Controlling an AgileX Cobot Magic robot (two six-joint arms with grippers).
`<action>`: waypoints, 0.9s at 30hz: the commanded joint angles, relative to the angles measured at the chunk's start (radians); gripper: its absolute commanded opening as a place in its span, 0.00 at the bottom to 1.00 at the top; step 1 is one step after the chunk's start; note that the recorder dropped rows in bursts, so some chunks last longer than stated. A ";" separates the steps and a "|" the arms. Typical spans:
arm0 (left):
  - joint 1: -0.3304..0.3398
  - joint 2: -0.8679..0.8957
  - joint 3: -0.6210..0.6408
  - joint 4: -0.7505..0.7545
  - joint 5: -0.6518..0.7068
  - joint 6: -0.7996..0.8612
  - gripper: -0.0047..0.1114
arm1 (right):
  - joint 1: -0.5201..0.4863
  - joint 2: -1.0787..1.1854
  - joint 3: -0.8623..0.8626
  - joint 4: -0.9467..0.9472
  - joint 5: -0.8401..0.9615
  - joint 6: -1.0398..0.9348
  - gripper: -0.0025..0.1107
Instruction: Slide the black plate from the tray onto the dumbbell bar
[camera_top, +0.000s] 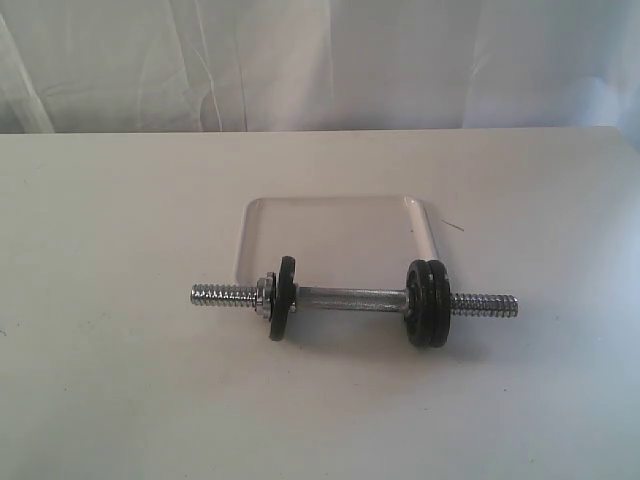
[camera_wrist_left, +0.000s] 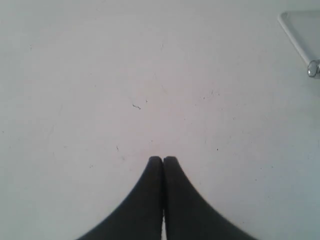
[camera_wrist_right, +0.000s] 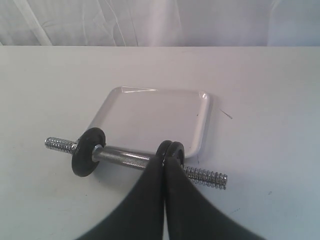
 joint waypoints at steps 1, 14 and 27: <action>0.003 -0.005 0.030 0.003 0.009 -0.002 0.04 | 0.001 -0.004 0.008 -0.008 -0.012 0.005 0.02; -0.008 -0.005 0.082 0.010 -0.064 -0.002 0.04 | 0.001 -0.004 0.008 -0.008 -0.012 0.005 0.02; -0.006 -0.005 0.082 0.010 -0.066 -0.002 0.04 | 0.001 -0.004 0.008 -0.008 -0.012 0.005 0.02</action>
